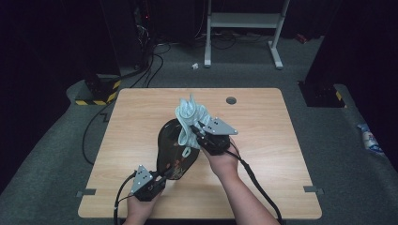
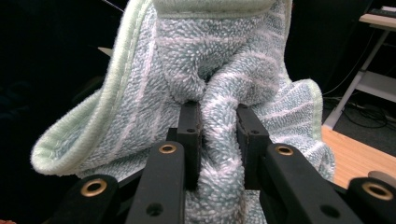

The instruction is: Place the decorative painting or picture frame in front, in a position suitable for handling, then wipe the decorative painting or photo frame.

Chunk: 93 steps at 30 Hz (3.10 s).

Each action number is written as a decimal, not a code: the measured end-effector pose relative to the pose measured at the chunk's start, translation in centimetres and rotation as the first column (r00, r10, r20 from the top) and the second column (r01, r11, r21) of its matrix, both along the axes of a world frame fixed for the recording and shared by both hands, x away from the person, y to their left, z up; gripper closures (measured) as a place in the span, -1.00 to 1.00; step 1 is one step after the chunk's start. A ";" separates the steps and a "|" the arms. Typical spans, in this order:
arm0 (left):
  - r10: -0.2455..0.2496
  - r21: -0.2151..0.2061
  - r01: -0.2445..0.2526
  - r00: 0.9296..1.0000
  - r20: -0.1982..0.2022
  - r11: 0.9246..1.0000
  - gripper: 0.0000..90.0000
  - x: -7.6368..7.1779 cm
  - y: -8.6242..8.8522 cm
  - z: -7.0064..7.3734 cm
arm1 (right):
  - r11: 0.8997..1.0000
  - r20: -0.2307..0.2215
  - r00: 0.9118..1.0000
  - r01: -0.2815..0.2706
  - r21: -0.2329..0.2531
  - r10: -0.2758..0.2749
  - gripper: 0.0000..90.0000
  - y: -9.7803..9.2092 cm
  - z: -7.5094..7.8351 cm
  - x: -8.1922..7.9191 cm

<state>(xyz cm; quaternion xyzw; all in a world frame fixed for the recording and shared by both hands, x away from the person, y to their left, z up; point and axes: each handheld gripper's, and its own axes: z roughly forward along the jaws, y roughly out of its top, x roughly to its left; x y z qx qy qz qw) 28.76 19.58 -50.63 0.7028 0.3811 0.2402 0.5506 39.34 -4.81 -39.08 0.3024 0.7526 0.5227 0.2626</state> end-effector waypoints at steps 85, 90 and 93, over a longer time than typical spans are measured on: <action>0.009 0.002 -0.009 1.000 -0.008 1.000 0.73 0.0 0.1 -0.2 | 0.998 0.010 0.999 -0.045 0.031 0.045 0.67 0.9 0.9 0.2; 0.008 0.014 -0.008 1.000 -0.012 1.000 0.73 -0.1 0.1 -0.1 | 0.992 0.062 0.991 -0.123 0.012 0.122 0.67 2.6 1.3 -2.3; 0.007 0.006 -0.007 1.000 -0.014 1.000 0.73 0.0 0.2 -0.1 | 0.986 0.089 0.982 -0.167 -0.002 0.166 0.67 3.8 1.8 -3.8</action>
